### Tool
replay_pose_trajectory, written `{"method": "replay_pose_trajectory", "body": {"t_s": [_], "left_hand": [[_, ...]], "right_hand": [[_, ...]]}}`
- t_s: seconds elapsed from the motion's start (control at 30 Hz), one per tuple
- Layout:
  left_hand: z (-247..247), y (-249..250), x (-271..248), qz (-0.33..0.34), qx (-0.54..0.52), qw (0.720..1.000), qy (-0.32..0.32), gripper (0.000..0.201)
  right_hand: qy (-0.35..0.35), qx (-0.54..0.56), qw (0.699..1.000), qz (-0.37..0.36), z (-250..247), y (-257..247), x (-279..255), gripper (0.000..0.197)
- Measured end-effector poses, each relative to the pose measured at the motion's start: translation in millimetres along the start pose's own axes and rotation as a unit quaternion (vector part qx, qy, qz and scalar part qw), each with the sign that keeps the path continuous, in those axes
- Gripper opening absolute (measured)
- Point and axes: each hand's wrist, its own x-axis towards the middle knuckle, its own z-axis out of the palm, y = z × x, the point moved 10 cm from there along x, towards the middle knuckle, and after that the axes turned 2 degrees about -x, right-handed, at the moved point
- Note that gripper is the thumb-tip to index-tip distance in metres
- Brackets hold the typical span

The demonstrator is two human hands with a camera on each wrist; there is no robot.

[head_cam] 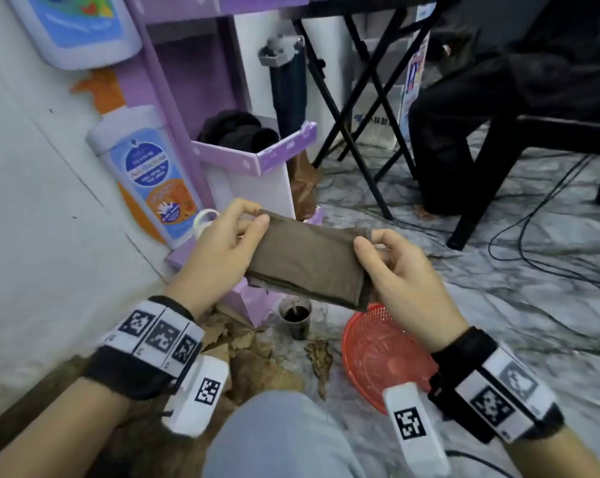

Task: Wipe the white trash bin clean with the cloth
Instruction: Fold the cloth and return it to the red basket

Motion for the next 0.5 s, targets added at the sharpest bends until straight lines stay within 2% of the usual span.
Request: {"method": "replay_pose_trajectory", "body": {"t_s": [0.13,0.3,0.5], "left_hand": [[75,-27,12,0.013,0.004,0.996,-0.089,0.010],[174,-85,-17,-0.020,0.008,0.973,-0.231,0.006],[259,-155,-75,-0.057,0.035,0.949,-0.308,0.015]], "right_hand": [[0.046,-0.051,0.997,0.041,-32,63,-19,0.016],[0.106,-0.147,0.975,0.128,-65,172,-68,0.015],[0.139,-0.203,0.945,0.216,-70,261,-140,0.009]]}}
